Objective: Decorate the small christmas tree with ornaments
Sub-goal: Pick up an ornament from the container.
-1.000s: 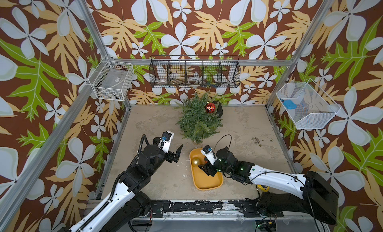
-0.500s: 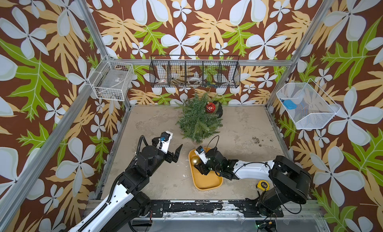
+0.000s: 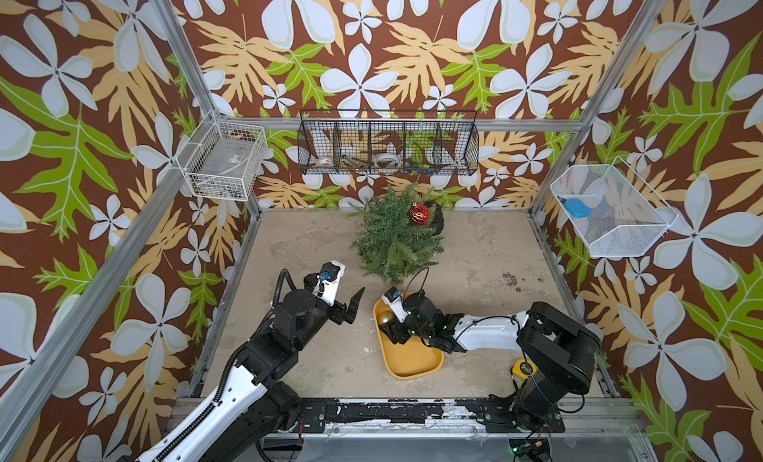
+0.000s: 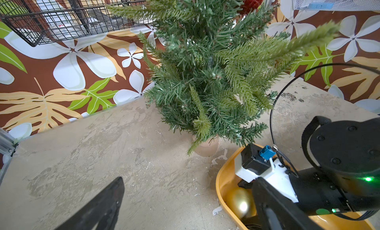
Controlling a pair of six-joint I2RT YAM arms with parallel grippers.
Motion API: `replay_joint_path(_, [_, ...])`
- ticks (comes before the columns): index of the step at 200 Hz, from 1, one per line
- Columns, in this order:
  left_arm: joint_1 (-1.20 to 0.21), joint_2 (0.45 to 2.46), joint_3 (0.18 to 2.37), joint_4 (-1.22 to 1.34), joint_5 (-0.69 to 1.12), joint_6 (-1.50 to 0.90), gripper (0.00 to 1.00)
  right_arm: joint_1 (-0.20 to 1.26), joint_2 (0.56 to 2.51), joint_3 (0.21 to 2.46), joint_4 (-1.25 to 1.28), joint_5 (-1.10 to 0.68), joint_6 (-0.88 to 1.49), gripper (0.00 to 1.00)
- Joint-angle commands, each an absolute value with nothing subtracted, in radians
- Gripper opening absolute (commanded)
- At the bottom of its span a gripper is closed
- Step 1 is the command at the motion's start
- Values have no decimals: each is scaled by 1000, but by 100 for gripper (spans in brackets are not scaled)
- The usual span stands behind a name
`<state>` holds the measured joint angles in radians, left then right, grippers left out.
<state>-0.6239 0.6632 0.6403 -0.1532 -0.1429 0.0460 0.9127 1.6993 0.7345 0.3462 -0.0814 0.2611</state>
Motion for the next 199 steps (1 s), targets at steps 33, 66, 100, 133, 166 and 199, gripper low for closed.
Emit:
replay_joint_path(33, [-624,663,643,-122,-133,34,98,913,1672,732,328,-77,276,60])
replay_joint_path(66, [-624,662,644,-117,-130,28,98,913,1605,720,284,-76,293,59])
replay_joint_path(100, [-624,651,639,-105,-106,37,97,913,1483,671,236,-78,332,59])
replay_joint_path(133, [-624,604,616,-53,-20,61,96,913,1324,637,136,-124,369,59])
replay_joint_path(166, [-624,561,594,8,95,93,94,896,1163,647,-1,-213,368,59])
replay_joint_path(199, [-624,535,574,78,323,141,92,825,1015,709,-151,-363,346,59])
